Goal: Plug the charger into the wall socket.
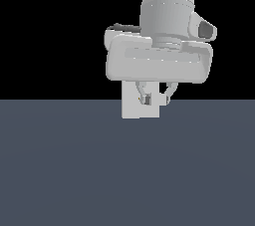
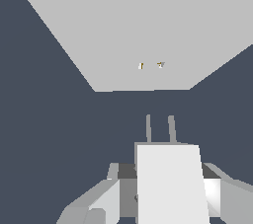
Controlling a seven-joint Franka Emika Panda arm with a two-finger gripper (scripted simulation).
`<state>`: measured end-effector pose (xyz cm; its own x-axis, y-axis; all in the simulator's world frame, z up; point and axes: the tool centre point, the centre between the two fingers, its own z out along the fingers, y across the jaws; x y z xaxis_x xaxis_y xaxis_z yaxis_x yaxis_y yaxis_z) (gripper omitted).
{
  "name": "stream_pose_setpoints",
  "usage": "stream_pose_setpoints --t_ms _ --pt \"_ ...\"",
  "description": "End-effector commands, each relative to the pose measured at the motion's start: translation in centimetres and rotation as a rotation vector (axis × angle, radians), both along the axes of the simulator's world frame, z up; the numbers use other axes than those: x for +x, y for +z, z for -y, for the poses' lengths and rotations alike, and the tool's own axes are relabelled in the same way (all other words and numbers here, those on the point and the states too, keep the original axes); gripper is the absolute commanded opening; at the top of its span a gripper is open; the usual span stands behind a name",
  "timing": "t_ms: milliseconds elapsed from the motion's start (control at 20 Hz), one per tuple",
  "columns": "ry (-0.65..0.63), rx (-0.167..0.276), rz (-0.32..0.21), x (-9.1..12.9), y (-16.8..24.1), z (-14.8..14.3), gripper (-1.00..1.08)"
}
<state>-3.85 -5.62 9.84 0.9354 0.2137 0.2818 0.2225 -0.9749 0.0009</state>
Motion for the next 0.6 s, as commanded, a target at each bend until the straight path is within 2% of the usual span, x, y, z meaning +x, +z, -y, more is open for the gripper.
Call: stream_pose_setpoints --t_ms 0,550 --pt "0.019 0.000 -0.001 0.03 0.14 -0.11 -1.00" --pt "0.026 0.000 -0.002 0.02 0.16 -0.15 -1.00"
